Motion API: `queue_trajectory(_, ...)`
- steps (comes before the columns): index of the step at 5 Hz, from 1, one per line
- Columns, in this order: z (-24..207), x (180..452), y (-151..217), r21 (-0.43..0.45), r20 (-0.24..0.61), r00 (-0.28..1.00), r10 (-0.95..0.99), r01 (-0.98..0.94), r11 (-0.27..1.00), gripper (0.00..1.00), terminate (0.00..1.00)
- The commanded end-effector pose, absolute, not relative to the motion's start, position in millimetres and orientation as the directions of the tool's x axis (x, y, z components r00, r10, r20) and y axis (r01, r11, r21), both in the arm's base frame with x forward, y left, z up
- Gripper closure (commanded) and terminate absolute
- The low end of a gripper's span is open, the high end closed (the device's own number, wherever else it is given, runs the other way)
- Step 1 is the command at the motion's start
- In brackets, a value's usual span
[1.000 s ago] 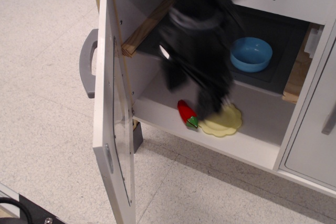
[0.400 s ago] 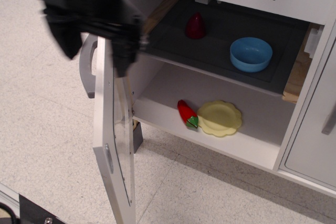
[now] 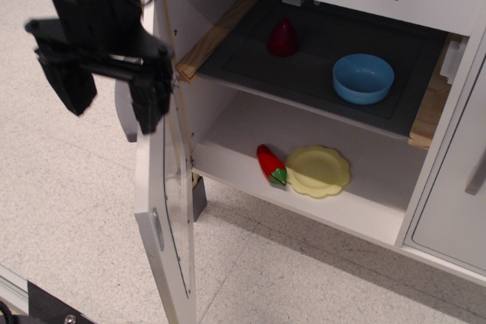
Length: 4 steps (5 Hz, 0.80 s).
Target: Close oven
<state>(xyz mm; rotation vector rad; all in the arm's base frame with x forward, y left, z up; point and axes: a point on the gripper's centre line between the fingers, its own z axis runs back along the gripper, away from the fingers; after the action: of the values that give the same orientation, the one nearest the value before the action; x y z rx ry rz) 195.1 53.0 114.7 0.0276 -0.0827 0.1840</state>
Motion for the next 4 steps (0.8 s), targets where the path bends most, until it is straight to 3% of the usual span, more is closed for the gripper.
queue_trajectory(1,104,209,40,-0.020,0.151,0.970,0.189,-0.189,0.982,0.00,0.00)
queue_trajectory(4,88,257,-4,0.003,0.185,0.954,0.238,-0.243,0.970,0.00,0.00)
